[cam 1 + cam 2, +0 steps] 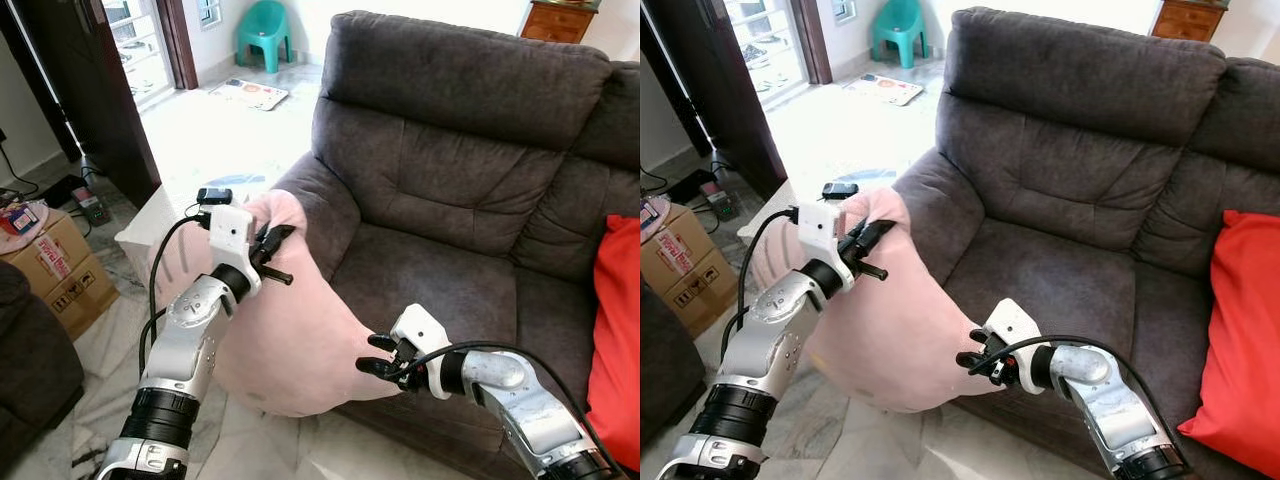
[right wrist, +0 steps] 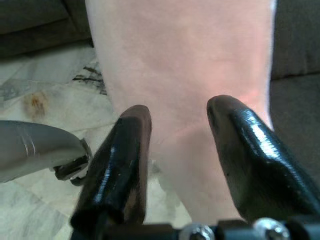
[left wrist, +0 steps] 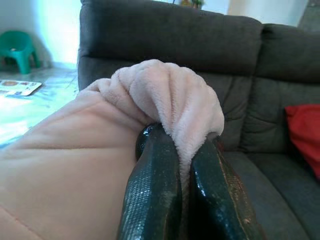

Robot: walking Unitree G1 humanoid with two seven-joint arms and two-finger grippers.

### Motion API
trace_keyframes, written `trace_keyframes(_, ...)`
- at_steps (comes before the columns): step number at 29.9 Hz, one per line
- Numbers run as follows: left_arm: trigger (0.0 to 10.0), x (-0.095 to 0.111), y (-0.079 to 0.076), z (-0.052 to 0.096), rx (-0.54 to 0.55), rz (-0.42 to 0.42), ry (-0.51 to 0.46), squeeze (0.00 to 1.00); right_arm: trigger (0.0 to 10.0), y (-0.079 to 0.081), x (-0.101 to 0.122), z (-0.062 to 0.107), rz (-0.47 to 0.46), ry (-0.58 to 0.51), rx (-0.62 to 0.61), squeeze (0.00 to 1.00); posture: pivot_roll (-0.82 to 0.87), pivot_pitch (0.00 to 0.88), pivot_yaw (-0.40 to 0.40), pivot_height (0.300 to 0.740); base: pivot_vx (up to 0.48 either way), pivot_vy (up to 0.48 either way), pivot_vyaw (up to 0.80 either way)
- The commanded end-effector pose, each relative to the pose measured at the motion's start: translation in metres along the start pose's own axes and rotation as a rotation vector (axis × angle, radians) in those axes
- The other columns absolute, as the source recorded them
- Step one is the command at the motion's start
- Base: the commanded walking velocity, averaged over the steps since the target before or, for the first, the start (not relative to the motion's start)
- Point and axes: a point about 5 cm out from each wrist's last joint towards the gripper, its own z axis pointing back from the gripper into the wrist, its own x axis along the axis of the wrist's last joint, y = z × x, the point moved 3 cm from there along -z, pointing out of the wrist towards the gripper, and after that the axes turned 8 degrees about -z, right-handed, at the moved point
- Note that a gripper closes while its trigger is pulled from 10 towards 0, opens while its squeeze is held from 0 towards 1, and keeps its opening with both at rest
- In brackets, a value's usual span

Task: Move the pillow to the sofa from floor

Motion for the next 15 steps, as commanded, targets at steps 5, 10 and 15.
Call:
trace_keyframes(5,10.0,0.042,-0.009,-0.011,-0.068,-0.032,-0.145,0.00,10.0,-0.012,-0.011,0.008,0.010,0.060,-0.076,0.79,0.10,0.000,-0.037,0.740,0.000,0.000,0.00)
trace_keyframes(10,10.0,0.041,-0.011,-0.011,-0.090,-0.029,-0.136,0.00,10.0,-0.019,-0.018,0.008,0.016,0.098,-0.123,0.00,0.10,0.000,-0.034,0.740,0.000,0.000,0.00)
trace_keyframes(15,10.0,0.042,-0.012,-0.011,-0.100,-0.022,-0.135,0.00,10.0,-0.030,-0.026,0.008,0.020,0.144,-0.199,0.00,0.10,0.000,-0.038,0.740,0.000,0.000,0.00)
